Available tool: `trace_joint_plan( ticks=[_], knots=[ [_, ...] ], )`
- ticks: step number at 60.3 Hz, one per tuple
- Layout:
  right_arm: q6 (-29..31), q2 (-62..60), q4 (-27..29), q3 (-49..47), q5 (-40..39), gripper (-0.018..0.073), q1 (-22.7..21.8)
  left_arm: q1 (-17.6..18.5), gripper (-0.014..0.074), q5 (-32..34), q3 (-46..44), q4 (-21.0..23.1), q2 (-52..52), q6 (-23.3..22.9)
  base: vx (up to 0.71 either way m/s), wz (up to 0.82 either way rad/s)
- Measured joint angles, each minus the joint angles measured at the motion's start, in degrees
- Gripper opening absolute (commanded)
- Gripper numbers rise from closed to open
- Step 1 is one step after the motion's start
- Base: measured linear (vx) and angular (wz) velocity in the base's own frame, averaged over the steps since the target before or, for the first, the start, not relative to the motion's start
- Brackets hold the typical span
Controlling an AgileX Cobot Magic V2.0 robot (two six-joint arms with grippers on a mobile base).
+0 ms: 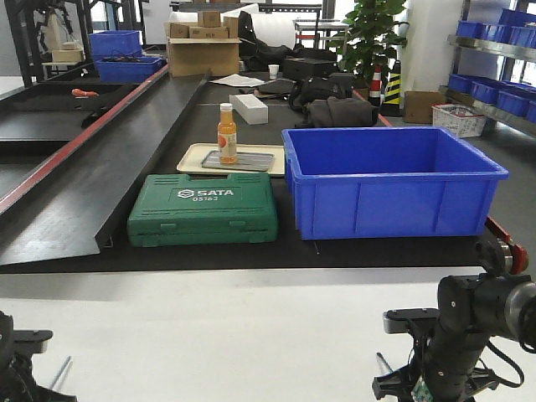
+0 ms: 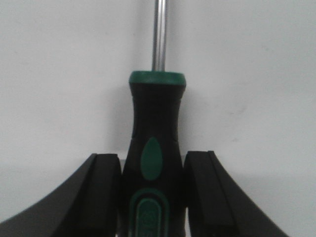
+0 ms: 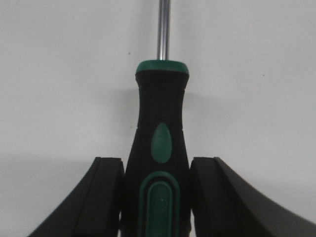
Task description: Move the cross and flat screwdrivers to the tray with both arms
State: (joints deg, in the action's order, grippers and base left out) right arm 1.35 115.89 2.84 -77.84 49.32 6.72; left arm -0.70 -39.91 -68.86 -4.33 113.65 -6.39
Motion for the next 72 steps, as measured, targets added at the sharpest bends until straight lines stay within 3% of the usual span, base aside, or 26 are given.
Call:
trace_joint_plan(
  ticks=[41,72],
  knots=[
    [-0.5,-24.7,1.3,0.0,-6.2,-0.0008,0.0,0.0,0.0000,1.1,-1.2,0.1,-30.6,0.1,0.00,0.00],
    [0.6,-48.3,2.4,0.0,-14.9,-0.0008,0.0,0.0,0.0000,8.1,-1.2,0.3,-55.3,-0.3,0.00,0.00]
  ],
)
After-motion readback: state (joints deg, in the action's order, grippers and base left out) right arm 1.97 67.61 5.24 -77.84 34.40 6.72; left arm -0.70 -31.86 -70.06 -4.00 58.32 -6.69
